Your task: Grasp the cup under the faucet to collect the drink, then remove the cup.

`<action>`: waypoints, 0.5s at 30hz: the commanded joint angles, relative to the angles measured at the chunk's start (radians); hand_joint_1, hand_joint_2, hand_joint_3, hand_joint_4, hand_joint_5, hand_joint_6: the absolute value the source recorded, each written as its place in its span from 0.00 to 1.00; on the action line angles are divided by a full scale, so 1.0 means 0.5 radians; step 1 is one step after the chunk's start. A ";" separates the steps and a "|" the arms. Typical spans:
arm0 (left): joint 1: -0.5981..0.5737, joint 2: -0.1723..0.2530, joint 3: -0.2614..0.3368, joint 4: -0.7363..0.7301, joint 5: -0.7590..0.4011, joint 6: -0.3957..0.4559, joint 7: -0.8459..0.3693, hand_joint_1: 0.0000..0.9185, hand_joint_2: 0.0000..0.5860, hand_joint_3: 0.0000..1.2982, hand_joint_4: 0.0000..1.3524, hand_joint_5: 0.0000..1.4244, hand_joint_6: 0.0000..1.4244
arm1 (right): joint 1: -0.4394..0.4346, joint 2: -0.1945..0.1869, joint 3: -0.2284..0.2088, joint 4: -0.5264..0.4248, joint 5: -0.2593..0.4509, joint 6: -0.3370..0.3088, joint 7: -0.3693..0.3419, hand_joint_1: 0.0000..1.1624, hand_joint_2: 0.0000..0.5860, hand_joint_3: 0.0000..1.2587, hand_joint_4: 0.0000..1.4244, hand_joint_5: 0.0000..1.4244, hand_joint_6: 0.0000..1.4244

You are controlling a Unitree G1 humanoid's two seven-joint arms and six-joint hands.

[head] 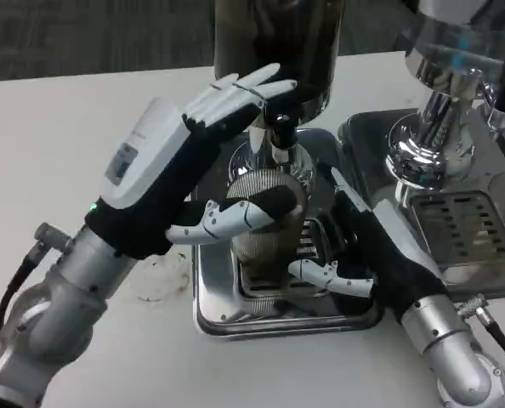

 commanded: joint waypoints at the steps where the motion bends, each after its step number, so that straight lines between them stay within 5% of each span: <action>1: 0.025 -0.004 0.057 -0.062 -0.092 0.003 0.015 0.00 0.30 0.18 0.07 0.17 0.10 | 0.030 0.012 0.012 -0.035 0.013 -0.032 0.017 0.53 0.32 0.00 0.00 0.00 0.02; 15: 0.100 -0.081 0.243 -0.132 -0.328 -0.051 0.050 0.00 0.29 0.16 0.04 0.15 0.08 | 0.083 0.008 0.003 -0.099 0.017 -0.021 0.014 0.53 0.32 0.00 0.00 0.00 0.02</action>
